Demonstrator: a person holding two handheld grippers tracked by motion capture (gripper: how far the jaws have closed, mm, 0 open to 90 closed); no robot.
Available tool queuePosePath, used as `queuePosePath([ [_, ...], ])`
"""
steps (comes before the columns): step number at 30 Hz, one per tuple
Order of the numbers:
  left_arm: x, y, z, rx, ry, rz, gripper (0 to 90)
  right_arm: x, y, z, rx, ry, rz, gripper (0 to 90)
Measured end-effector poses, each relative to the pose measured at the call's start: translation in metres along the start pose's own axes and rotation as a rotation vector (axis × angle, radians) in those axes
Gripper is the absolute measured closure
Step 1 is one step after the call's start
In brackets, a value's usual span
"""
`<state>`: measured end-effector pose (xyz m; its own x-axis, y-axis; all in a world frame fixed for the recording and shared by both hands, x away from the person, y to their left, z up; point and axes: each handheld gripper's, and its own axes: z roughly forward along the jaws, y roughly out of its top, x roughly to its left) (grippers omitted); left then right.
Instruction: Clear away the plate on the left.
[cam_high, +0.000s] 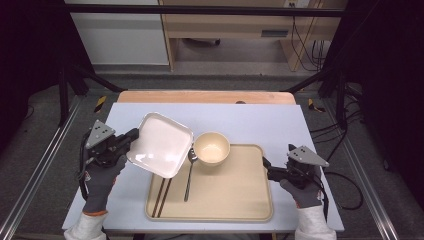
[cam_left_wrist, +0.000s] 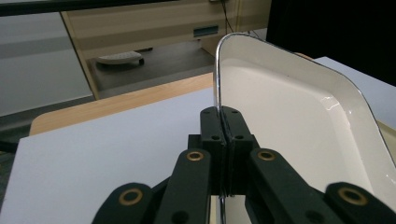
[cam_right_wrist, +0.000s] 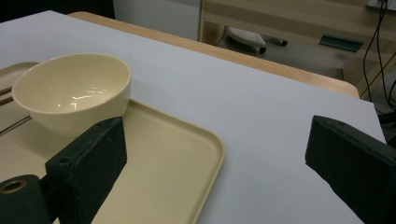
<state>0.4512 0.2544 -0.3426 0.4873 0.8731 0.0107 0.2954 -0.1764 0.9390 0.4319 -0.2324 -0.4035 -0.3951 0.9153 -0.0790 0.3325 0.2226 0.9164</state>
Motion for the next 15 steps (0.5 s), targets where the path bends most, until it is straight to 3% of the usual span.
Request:
queuePosePath([
  [15,-0.040,-0.005,0.022,0.065,-0.065,0.085,89.0,-0.001,0.001,-0.002,-0.012,0.000,0.003,5.8],
])
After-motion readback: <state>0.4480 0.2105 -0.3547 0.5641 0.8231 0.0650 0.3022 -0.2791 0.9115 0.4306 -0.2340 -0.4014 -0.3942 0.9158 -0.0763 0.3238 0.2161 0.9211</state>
